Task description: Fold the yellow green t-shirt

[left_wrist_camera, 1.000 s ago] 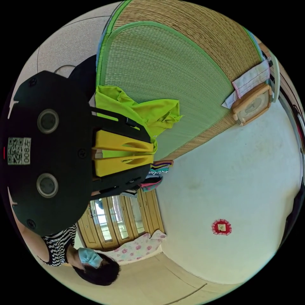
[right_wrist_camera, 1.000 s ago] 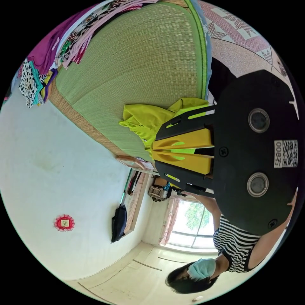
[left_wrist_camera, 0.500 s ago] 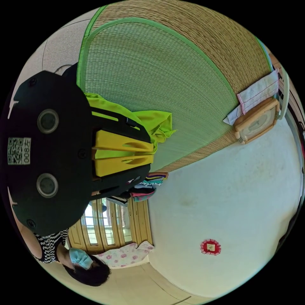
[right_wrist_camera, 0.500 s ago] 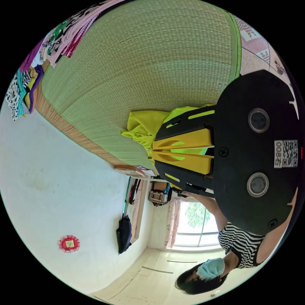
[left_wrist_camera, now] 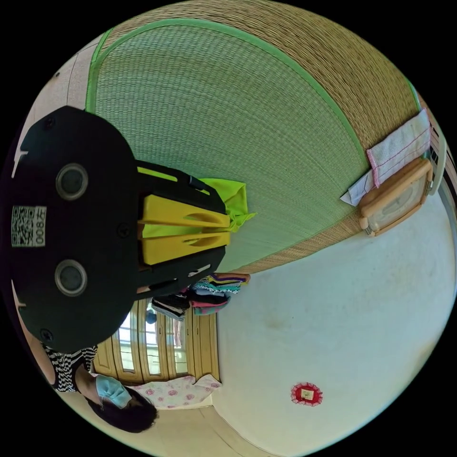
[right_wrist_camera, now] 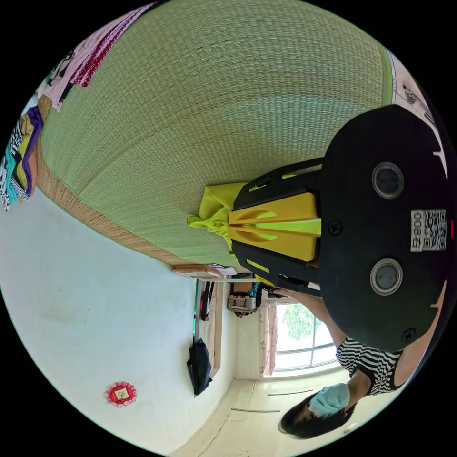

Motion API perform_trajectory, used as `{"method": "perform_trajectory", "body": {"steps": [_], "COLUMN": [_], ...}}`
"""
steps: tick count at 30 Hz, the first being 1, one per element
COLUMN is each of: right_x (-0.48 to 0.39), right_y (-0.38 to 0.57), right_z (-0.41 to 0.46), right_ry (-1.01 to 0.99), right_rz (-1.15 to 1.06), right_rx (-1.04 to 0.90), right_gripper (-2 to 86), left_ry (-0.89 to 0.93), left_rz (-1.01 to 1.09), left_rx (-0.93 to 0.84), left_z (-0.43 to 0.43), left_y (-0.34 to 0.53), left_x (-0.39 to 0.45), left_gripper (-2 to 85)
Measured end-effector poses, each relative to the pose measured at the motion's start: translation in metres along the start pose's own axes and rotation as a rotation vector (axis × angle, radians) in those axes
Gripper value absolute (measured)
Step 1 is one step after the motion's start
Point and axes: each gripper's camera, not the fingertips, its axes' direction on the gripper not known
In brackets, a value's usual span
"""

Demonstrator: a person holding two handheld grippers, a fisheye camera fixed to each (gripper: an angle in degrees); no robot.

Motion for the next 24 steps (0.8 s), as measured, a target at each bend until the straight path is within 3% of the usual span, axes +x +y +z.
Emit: {"method": "perform_trajectory", "body": {"steps": [24], "right_x": [-0.002], "right_y": [-0.049], "right_z": [-0.035], "right_ry": [-0.075], "right_rz": [0.128], "right_rx": [0.051], "right_gripper": [0.2], "left_ry": [-0.124], "left_rz": [-0.116], "left_rx": [0.042], "left_z": [0.067], "left_y": [-0.074], "left_x": [-0.018], "left_gripper": [3.6]}}
